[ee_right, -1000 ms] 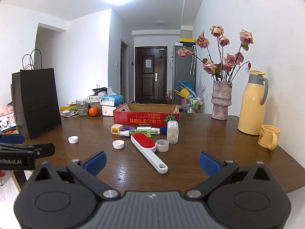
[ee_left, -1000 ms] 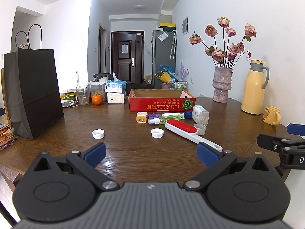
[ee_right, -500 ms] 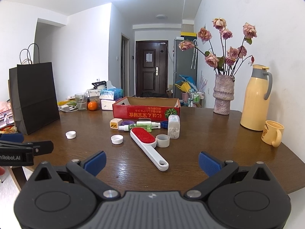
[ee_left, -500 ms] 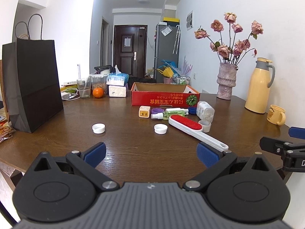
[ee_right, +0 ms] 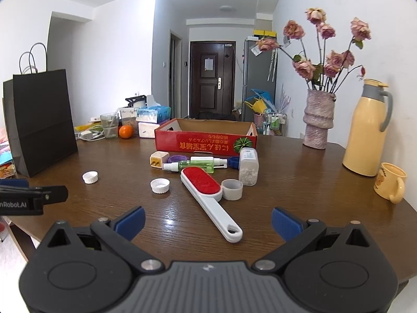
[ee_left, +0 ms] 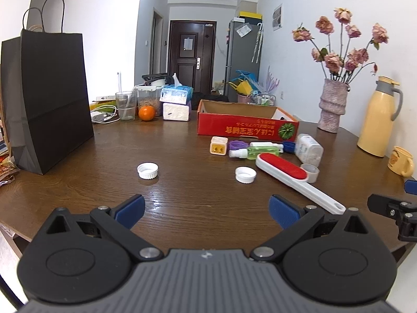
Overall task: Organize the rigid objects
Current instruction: 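Reach the left tool to the white bottle cap while the right tool reaches the lint brush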
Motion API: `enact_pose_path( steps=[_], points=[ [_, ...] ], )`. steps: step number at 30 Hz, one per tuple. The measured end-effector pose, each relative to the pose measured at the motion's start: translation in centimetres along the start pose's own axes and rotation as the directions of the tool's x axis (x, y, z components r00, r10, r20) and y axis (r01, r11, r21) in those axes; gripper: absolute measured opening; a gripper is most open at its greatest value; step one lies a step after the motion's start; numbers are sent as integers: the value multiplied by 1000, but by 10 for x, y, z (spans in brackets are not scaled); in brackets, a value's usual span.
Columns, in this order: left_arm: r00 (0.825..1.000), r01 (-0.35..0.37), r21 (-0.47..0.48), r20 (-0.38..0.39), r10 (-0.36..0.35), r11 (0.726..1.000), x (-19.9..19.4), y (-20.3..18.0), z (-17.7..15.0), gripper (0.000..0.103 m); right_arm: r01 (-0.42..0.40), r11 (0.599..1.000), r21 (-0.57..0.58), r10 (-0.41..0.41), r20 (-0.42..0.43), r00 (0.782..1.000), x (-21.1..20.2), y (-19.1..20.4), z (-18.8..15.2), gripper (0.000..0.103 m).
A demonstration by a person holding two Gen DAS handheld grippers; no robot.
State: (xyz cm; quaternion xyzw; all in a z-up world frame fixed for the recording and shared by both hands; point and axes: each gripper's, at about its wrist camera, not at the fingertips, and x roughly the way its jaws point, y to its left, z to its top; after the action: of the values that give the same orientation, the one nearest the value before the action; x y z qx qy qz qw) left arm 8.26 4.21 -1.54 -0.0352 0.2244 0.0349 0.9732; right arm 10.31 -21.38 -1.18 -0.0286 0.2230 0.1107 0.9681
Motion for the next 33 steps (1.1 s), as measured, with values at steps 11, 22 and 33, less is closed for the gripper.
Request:
enact_pose_path(
  steps=[11, 22, 33],
  points=[
    [997, -43, -21, -65, 42, 999, 56, 28, 9, 103, -10, 1000, 3, 11, -79, 997, 62, 7, 12, 103],
    [986, -89, -45, -145, 82, 995, 116, 53, 15, 103, -8, 1000, 7, 9, -166, 986, 130, 11, 17, 103],
    [974, -116, -50, -199, 104, 992, 168, 68, 27, 103, 5, 1000, 14, -2, -243, 970, 188, 7, 21, 102]
  ],
)
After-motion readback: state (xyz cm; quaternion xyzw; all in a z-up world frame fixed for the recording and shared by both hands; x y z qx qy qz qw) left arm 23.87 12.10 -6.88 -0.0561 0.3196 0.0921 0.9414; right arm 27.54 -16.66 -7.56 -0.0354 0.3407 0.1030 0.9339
